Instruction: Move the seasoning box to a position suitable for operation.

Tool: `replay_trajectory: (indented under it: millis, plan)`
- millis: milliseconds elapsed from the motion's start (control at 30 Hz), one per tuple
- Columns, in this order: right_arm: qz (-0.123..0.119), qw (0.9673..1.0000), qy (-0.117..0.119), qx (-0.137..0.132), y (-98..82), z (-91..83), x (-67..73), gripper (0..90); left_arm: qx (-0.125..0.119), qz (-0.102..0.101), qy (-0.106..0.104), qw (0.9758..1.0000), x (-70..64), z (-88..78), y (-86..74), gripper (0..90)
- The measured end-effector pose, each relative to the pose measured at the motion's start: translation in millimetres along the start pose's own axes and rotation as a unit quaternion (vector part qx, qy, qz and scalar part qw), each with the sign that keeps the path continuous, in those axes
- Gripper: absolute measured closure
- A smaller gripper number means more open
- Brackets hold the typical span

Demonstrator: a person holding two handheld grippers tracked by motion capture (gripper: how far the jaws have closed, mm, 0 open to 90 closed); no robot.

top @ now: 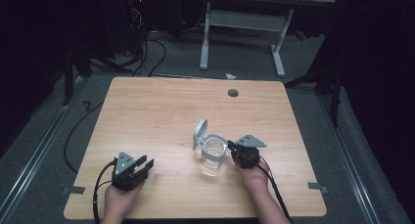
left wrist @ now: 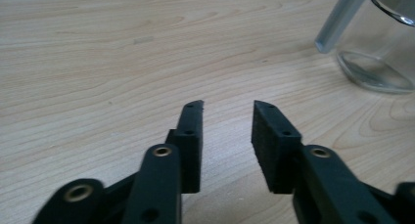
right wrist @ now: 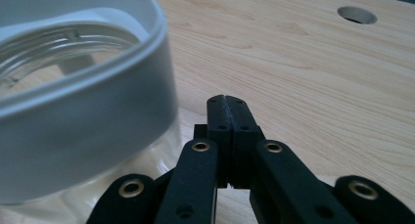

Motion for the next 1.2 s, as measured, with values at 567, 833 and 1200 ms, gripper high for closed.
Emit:
replay_trajectory:
  millis: [567, 833, 1200]
  plan:
    - [-0.009, 0.9997, 0.022, -0.011, -11.9, -14.1, 19.3, 90.0, 0.009, 0.011, -0.016, 0.9998, -7.8, -1.3, -6.7, 85.4]
    - [-0.017, 0.9986, 0.048, -0.018, -18.6, -15.7, 39.8, 90.0, 0.010, 0.014, -0.020, 0.9997, -11.3, -2.4, -8.4, 86.8]
    - [-0.009, 0.9991, 0.037, -0.016, -9.0, -1.2, 32.5, 90.0, 0.019, 0.027, -0.029, 0.9990, -19.7, -2.0, -16.1, 88.6]
Point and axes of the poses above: each handheld gripper's, and its own axes: z roughly forward along the jaws, y roughly out of its top, x roughly to its left, the point moved 2 cm from there along z, roughly forward along the jaws, and after that the axes turned 8 degrees about y, right-handed, at the moved point
